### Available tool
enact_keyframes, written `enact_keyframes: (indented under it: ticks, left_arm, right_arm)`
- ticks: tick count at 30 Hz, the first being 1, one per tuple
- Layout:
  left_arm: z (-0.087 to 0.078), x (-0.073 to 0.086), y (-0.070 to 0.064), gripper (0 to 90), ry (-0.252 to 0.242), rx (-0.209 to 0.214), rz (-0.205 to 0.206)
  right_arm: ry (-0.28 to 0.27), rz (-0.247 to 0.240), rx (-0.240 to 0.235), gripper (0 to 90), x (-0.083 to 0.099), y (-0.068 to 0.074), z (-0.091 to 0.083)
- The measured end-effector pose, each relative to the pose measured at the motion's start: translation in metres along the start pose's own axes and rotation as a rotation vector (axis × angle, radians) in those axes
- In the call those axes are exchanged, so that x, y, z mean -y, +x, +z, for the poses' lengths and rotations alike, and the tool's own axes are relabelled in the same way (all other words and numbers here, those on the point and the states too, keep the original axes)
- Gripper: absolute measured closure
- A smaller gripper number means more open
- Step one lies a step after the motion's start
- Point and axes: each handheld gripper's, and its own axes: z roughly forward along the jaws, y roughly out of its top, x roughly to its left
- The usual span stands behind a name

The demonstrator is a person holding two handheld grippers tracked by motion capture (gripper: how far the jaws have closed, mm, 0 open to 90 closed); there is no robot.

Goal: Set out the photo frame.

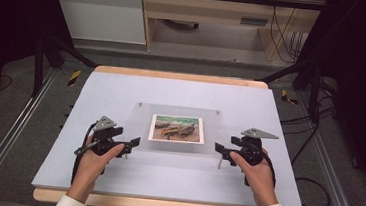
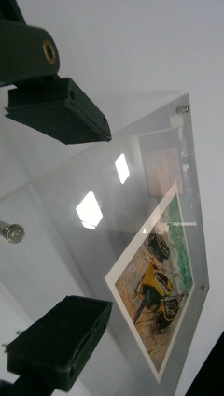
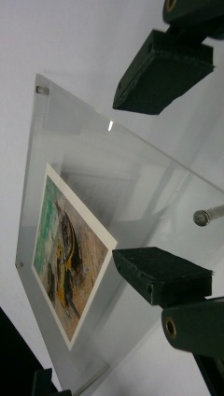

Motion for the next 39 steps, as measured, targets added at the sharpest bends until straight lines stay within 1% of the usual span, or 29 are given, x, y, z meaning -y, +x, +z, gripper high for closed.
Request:
enact_keyframes:
  ticks: [3,5,8,10,13,14,19,23,25,26,28,30,33,35,36,39]
  left_arm:
    - [0.001,0.002,0.001,17.1,0.009,0.006,-0.014]
    - [0.002,0.003,0.002,17.5,0.013,0.019,-0.026]
    - [0.004,0.004,0.002,17.8,0.022,0.035,-0.037]
    - [0.005,0.004,0.001,17.6,0.026,0.033,-0.04]
    - [0.005,0.005,0.003,18.1,0.026,0.04,-0.056]
    - [0.005,0.005,0.003,18.1,0.027,0.042,-0.062]
    - [0.005,0.005,0.005,18.6,0.028,0.047,-0.075]
    - [0.005,0.005,0.005,18.5,0.028,0.051,-0.091]
    - [0.006,0.006,0.006,18.5,0.033,0.054,-0.094]
    - [0.006,0.006,0.007,18.5,0.037,0.059,-0.102]
    - [0.006,0.006,0.008,18.4,0.035,0.062,-0.106]
    - [0.007,0.007,0.008,18.3,0.035,0.068,-0.124]
    - [0.007,0.007,0.009,18.3,0.036,0.071,-0.138]
    - [0.007,0.007,0.008,18.4,0.038,0.069,-0.142]
    - [0.006,0.007,0.008,18.4,0.04,0.069,-0.143]
    - [0.006,0.007,0.008,18.4,0.045,0.066,-0.143]
  right_arm:
    - [0.017,0.011,-0.014,25.9,0.003,-0.001,0.002]
    - [0.024,0.025,-0.023,26.3,0.004,-0.001,0.003]
    - [0.03,0.033,-0.036,26.6,0.005,-0.002,0.005]
    - [0.031,0.035,-0.038,26.6,0.005,-0.002,0.006]
    - [0.04,0.049,-0.046,26.4,0.006,-0.001,0.008]
    - [0.043,0.042,-0.047,26.2,0.007,-0.001,0.008]
    - [0.049,0.052,-0.054,25.6,0.007,0.0,0.01]
    - [0.051,0.073,-0.068,25.2,0.008,0.0,0.011]
    - [0.051,0.077,-0.072,25.1,0.008,0.0,0.011]
    - [0.051,0.077,-0.072,24.8,0.008,0.0,0.012]
    - [0.05,0.083,-0.074,24.7,0.008,-0.001,0.012]
    - [0.049,0.084,-0.074,24.6,0.009,-0.001,0.012]
    - [0.049,0.09,-0.073,24.4,0.009,-0.001,0.012]
    - [0.051,0.094,-0.075,23.1,0.009,0.0,0.012]
    - [0.055,0.108,-0.08,22.3,0.009,0.0,0.012]
    - [0.06,0.12,-0.087,22.1,0.01,-0.001,0.012]
